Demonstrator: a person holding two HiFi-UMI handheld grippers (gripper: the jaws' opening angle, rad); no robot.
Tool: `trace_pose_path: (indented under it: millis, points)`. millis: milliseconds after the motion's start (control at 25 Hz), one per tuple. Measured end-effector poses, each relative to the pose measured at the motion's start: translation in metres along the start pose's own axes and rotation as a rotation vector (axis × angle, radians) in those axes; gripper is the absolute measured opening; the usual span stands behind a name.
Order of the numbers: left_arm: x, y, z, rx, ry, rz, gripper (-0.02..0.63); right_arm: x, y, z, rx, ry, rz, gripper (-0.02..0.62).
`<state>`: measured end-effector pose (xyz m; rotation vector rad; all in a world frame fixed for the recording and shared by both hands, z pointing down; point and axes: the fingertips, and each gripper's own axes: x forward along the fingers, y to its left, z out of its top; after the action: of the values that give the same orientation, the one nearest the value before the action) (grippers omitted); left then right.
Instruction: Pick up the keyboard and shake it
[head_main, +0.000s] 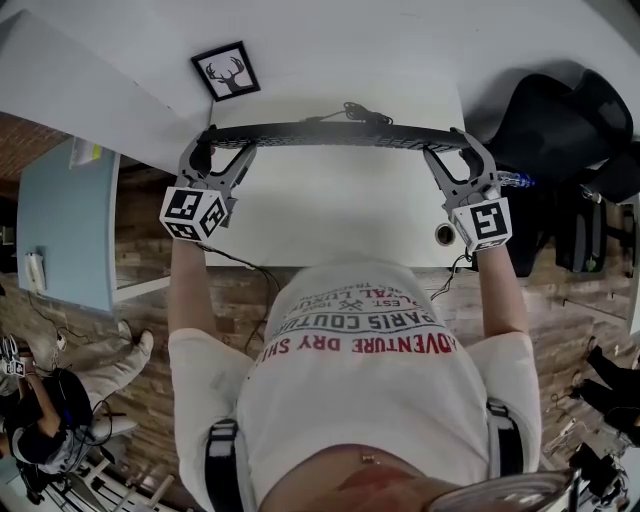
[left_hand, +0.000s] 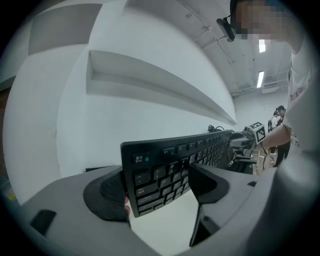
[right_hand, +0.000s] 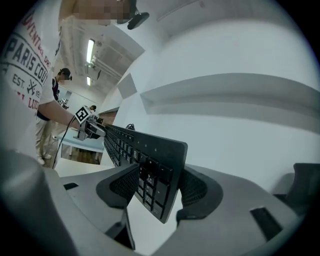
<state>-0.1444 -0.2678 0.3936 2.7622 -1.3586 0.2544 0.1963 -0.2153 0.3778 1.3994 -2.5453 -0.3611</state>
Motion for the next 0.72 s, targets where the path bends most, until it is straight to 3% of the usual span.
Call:
trace_pose_path:
  millis: [160,280,400,520,720]
  points:
    - [0.001,0.004,-0.006,-0.014,-0.01,-0.017,0.359,-0.001,0.006,0.036,-0.116,-0.147,-0.058,0.255]
    - [-0.002,0.004,-0.011,-0.012,-0.016,-0.031,0.359,-0.007,0.011,0.053,-0.141,-0.225,-0.131,0.255]
    - [-0.003,0.003,-0.01,-0.001,-0.032,-0.036,0.359,-0.016,0.013,0.049,-0.192,-0.196,-0.174,0.255]
    - [-0.002,0.001,-0.008,0.011,-0.043,-0.035,0.359,-0.021,0.014,0.037,-0.343,-0.1,-0.153,0.255]
    - [-0.001,-0.003,-0.007,0.036,-0.051,-0.02,0.359,-0.023,0.011,0.029,-0.338,-0.059,-0.161,0.255]
